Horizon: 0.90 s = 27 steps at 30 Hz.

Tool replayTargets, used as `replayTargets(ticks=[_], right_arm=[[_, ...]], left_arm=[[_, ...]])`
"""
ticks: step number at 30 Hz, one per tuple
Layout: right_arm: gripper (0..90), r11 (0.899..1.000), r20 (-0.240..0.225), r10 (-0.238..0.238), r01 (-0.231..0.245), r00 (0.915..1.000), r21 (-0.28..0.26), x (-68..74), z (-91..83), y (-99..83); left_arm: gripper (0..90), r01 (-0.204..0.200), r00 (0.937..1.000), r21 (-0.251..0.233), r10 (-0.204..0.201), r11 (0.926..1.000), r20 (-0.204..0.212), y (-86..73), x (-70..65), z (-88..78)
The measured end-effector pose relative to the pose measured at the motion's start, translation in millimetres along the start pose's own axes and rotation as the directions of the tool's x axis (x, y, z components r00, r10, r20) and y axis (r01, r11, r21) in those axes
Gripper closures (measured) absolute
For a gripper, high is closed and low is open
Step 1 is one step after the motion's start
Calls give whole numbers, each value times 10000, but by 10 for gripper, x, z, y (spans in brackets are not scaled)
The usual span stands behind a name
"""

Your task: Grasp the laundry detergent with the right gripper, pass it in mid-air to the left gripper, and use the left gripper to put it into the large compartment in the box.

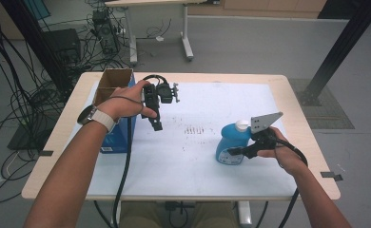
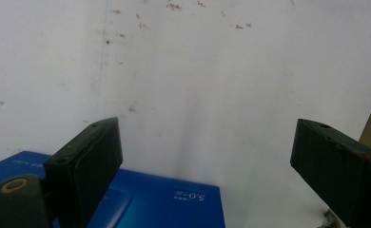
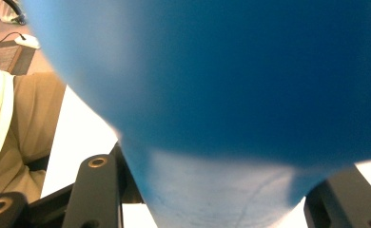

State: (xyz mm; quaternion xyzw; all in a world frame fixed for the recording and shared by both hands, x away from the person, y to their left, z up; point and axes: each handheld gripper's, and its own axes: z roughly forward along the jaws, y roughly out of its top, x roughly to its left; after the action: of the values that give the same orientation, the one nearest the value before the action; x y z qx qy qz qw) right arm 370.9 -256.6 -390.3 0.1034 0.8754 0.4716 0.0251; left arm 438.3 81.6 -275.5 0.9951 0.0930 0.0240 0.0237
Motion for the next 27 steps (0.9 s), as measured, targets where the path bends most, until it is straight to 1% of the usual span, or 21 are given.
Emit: replayTargets(ticks=[4,9,17,27], right_arm=[[437,10000,-4,3,-3,10000,-7,-1,0,-1],[436,10000,2,-30,30,10000,0,2,1,1],[436,10000,0,-29,29,10000,4,2,2,1],[436,10000,0,-3,3,10000,-19,0,2,-3]], left_arm=[[105,26,10000,8,-26,10000,-7,-2,0,3],[105,78,10000,-92,-79,9999,-15,-7,-1,3],[105,36,10000,2,-36,10000,-24,-3,-1,-5],[105,54,10000,-30,-54,10000,-2,5,0,1]])
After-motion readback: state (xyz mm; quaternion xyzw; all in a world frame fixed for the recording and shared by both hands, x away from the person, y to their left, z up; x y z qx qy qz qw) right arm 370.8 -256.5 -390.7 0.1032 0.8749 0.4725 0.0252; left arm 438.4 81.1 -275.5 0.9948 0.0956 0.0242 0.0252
